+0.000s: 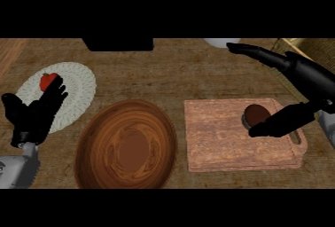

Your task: Pick the cupcake from the cutting board and place it in the basket

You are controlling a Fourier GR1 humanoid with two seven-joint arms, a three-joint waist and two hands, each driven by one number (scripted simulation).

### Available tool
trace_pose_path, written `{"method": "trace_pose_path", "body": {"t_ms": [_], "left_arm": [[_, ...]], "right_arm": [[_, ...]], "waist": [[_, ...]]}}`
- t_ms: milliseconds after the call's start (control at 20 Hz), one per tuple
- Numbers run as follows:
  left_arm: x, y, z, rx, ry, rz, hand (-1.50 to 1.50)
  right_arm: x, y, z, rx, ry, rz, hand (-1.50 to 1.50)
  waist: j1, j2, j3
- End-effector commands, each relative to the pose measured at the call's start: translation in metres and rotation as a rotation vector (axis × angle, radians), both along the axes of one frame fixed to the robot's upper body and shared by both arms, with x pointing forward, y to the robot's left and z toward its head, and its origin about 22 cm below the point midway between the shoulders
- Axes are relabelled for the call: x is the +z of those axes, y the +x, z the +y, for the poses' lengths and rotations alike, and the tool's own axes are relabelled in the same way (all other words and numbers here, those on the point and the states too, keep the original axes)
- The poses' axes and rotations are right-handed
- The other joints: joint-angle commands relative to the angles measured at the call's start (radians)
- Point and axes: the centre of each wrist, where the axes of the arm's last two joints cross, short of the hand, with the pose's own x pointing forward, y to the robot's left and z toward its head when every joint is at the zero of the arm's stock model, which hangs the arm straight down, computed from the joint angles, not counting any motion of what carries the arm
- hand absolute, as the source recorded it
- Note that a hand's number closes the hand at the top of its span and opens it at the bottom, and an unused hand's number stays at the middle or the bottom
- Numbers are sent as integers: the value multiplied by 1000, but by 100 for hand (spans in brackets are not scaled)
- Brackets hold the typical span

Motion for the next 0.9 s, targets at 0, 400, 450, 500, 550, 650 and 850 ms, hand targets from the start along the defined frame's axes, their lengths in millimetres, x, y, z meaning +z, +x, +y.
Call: {"method": "trace_pose_path", "body": {"t_ms": [0, 400, 450, 500, 550, 650, 850], "left_arm": [[5, 2, 2, 3, -20, 18, 0], [8, 13, 3, -28, -8, -8, 0], [4, 9, -14, -30, -3, -15, 0], [7, 3, -5, -24, -4, -11, 0], [-6, 1, 5, -15, -17, 8, 0], [1, 10, 2, -24, -10, -4, 0], [1, -1, -6, -22, -18, 2, 0]], "right_arm": [[55, -3, -18, -248, -304, -122, -150], [121, 10, -51, -309, -514, 78, -150], [123, 17, -58, -289, -547, 122, -150], [135, 13, -71, -269, -573, 154, -150], [139, 14, -61, -238, -600, 186, -150], [141, 18, -85, -210, -567, 234, -150], [129, 17, -105, -171, -513, 284, -150]], "waist": [[-1, -5, -2], [16, 8, 2], [26, 9, 2], [28, 7, 2], [23, 7, 1], [16, 9, 2], [18, 7, 3]]}}
